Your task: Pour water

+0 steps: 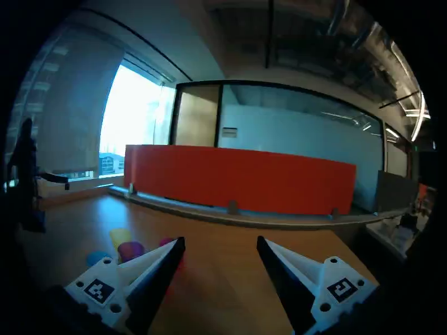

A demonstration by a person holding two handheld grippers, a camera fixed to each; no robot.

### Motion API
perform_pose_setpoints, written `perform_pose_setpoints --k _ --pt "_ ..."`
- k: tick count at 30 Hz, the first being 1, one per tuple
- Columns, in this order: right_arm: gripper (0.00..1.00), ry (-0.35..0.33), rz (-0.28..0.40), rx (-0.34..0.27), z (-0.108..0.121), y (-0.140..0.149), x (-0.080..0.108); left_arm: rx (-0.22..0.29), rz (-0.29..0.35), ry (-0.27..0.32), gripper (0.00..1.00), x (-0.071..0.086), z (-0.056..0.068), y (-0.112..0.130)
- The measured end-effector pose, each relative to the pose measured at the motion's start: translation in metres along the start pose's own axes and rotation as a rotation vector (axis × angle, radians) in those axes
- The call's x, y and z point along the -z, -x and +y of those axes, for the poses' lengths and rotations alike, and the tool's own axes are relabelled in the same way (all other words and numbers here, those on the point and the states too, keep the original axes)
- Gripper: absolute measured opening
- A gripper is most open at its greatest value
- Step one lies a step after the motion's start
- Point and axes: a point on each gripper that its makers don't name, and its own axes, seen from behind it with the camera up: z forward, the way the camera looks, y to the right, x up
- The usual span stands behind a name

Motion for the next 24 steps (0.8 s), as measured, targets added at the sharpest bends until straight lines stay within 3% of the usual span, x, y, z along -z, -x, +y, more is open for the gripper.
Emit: perform_pose_setpoints --k 11,24 --pt "1.0 -0.19 -0.074 0.02 -0.036 0.007 0.001 -0.053 -0.066 0.133 0.87 -0.005 0.023 0.009" --pt "1.0 -0.29 -0.136 0.086 -0.053 0.02 0.005 -0.124 -0.116 0.235 0.87 -0.005 0.043 0.023"
